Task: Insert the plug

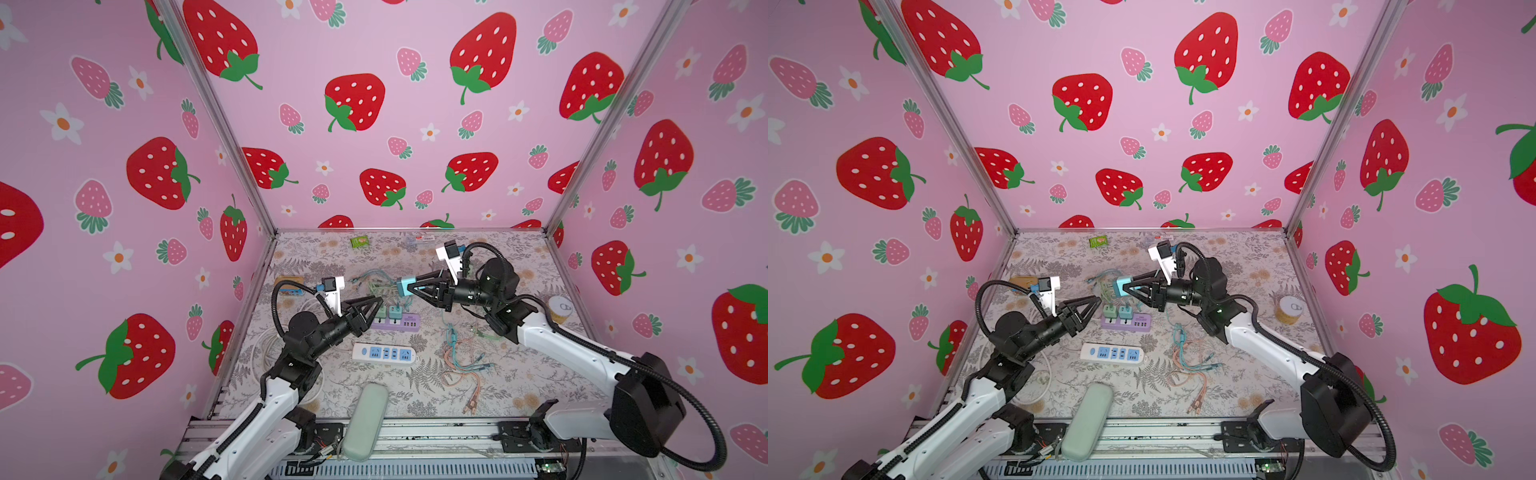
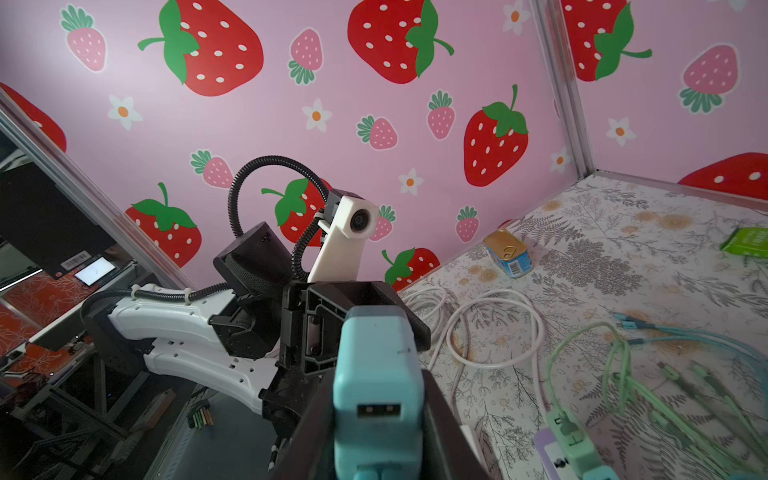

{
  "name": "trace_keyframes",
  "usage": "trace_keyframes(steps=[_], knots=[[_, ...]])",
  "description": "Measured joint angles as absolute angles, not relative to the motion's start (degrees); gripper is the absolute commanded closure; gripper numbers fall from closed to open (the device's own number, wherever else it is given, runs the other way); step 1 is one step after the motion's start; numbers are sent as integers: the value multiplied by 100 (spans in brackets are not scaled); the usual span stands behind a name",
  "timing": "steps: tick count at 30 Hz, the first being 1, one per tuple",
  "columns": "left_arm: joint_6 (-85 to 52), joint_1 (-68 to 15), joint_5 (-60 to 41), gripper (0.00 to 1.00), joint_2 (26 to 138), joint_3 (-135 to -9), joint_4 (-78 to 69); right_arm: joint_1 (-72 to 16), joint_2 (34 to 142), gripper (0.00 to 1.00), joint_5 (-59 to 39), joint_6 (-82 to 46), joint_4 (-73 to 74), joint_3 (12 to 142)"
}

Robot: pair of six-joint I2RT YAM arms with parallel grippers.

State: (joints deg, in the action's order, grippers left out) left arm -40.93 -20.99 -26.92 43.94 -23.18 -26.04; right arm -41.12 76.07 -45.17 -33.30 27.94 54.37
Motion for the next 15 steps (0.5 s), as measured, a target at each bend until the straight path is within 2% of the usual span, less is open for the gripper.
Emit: trace_keyframes(steps=[5, 9, 15], knots=[[-3791, -2099, -2292, 53, 4230, -2416, -1459, -3957, 7561, 86, -4311, -2578, 1500, 6038], [-3667, -2099, -1984, 46, 4324, -2449, -694, -3806, 7601, 86, -4182, -2110, 596, 6720], [-3551, -2099, -1627, 42, 4482, -2565, 158, -3653, 7859, 85, -4084, -1643, -152, 7856]])
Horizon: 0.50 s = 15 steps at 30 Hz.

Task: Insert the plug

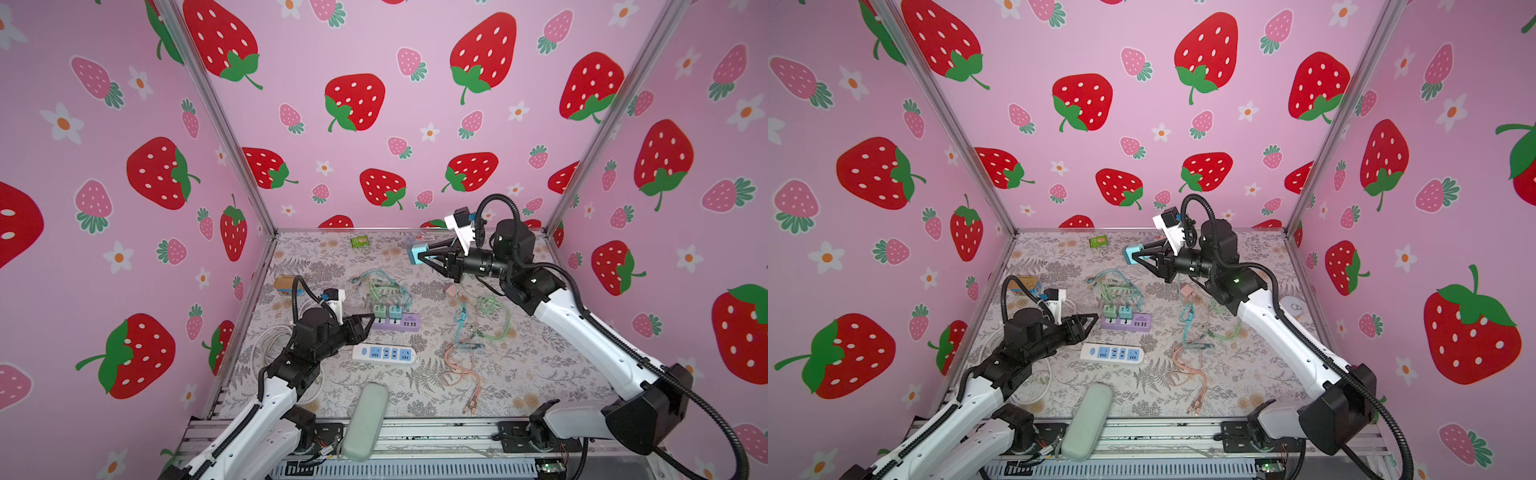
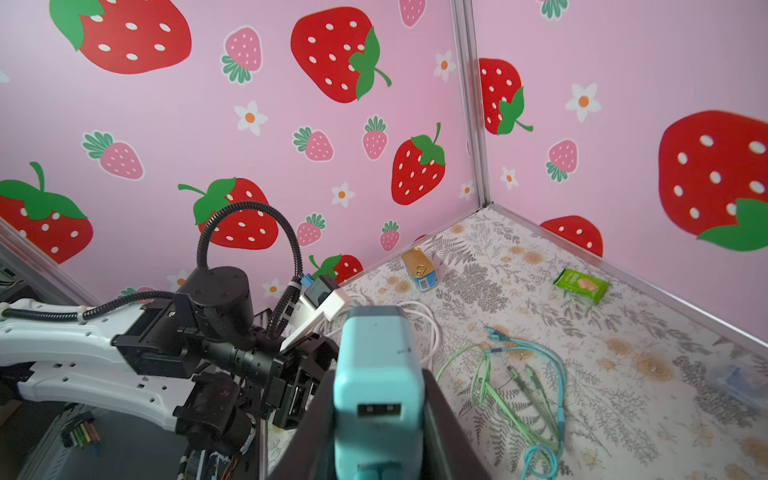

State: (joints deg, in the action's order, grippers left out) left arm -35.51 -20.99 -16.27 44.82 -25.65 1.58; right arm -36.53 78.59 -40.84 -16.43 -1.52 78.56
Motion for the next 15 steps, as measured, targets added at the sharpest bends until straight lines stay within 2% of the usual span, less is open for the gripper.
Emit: trace_keyframes(steps=[15], knots=[[-3623, -2097, -1122, 42, 4399, -2571, 1076, -3573, 9581, 87, -3903, -1310, -427, 10143]])
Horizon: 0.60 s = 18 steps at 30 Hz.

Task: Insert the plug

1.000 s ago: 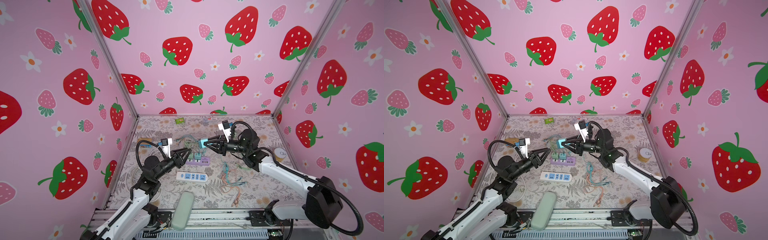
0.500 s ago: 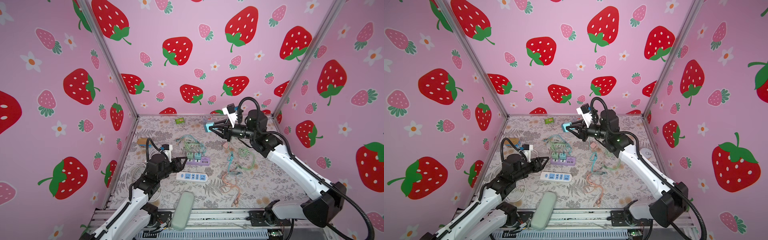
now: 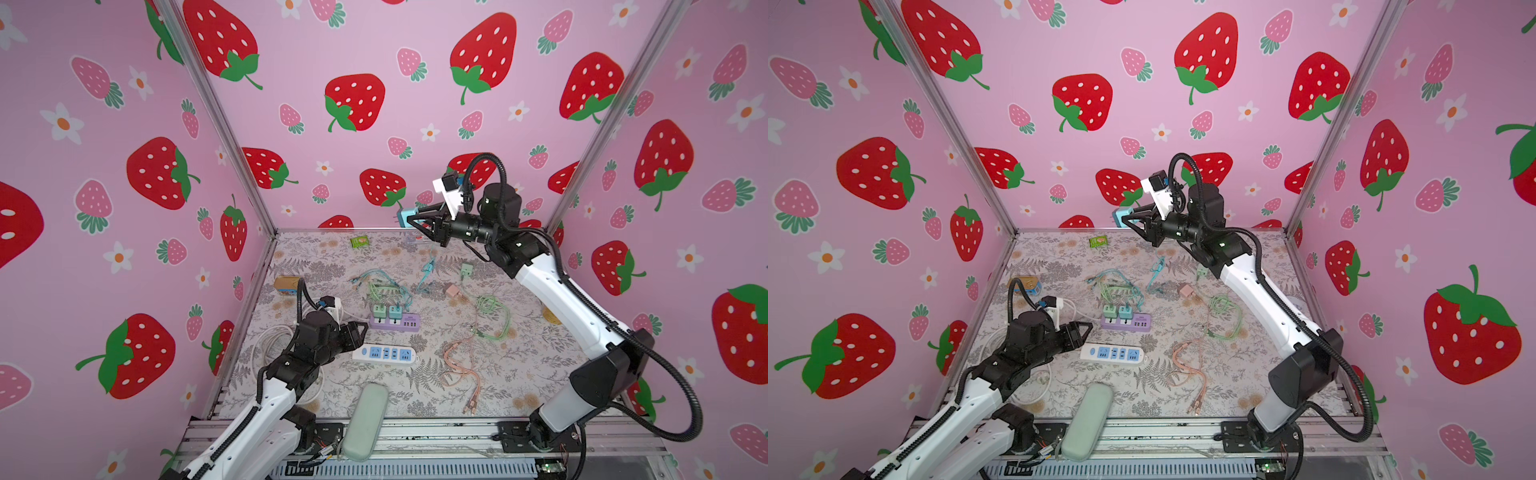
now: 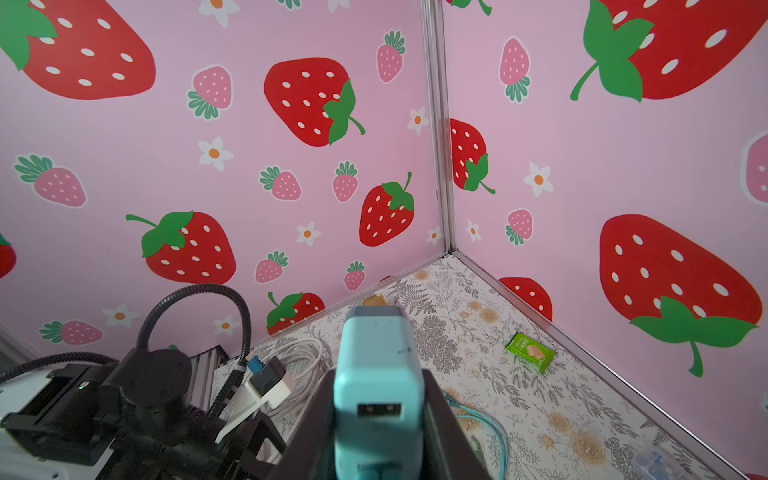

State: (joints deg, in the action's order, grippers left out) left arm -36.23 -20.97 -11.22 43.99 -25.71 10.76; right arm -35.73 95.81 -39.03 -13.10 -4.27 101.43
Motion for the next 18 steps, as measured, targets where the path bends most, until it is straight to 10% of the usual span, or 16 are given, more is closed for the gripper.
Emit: trace_keyframes(steps=[18], knots=[[-3883, -2088, -1090, 42, 4517, -2290, 1334, -4147, 12578, 87, -3800, -1509, -878, 13675]])
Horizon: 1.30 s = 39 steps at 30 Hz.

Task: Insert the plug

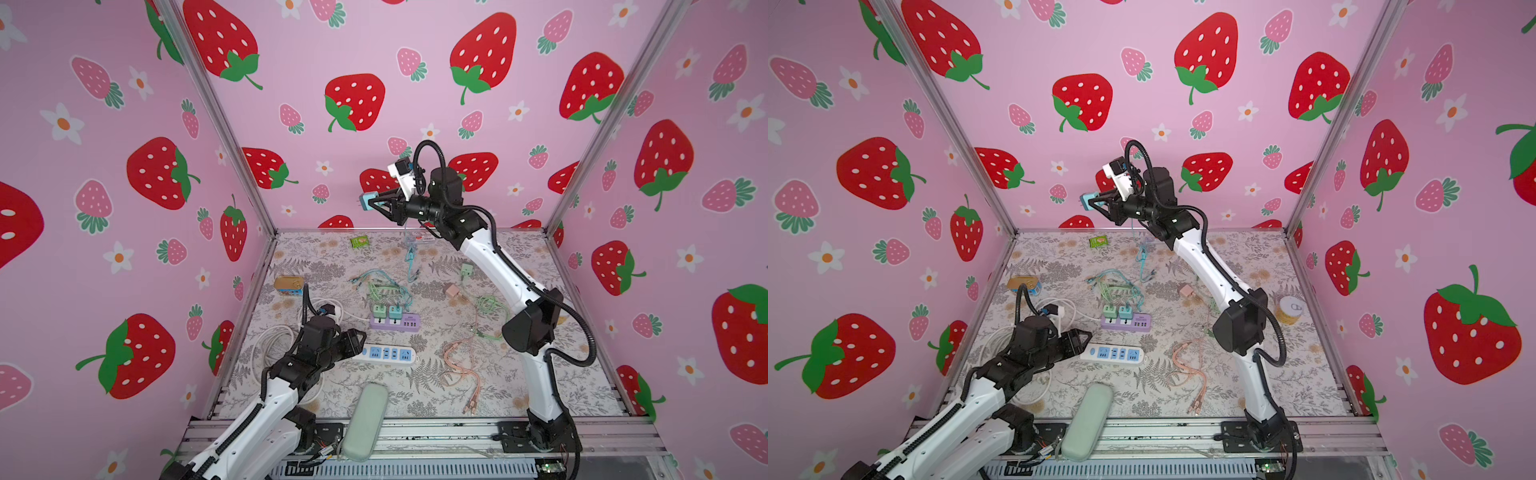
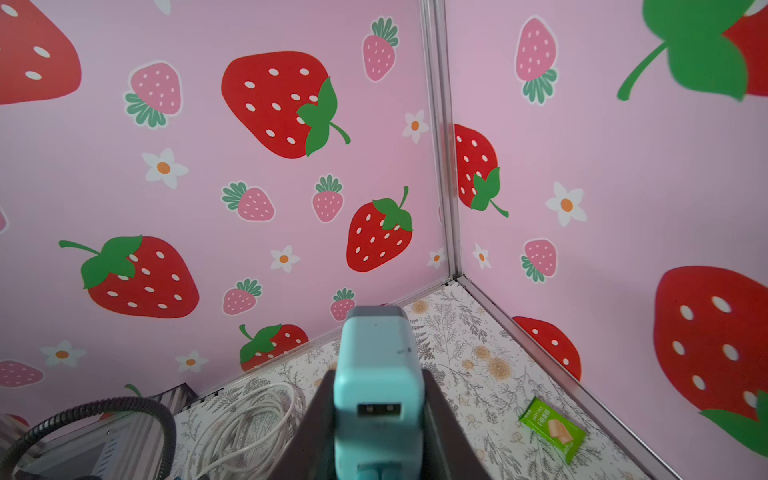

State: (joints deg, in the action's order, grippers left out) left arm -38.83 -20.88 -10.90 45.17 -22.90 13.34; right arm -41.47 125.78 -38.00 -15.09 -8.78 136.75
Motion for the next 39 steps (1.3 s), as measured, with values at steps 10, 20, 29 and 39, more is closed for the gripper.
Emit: trace_keyframes(steps=[10, 20, 29, 39], knots=[[-3942, -2084, -943, 43, 4497, -2167, 1450, -4683, 12667, 86, -3846, -1315, -1247, 13316], [-4051, -2056, -703, 44, 4313, -1918, 1485, -5057, 12289, 84, -3332, -493, -2235, 11657], [-4080, -2018, -637, 44, 4313, -1841, 1505, -5548, 12001, 84, -2628, 12, -2829, 11415], [-4077, -1970, -602, 48, 4250, -1841, 1549, -5896, 11605, 83, -1953, 309, -3186, 10368]])
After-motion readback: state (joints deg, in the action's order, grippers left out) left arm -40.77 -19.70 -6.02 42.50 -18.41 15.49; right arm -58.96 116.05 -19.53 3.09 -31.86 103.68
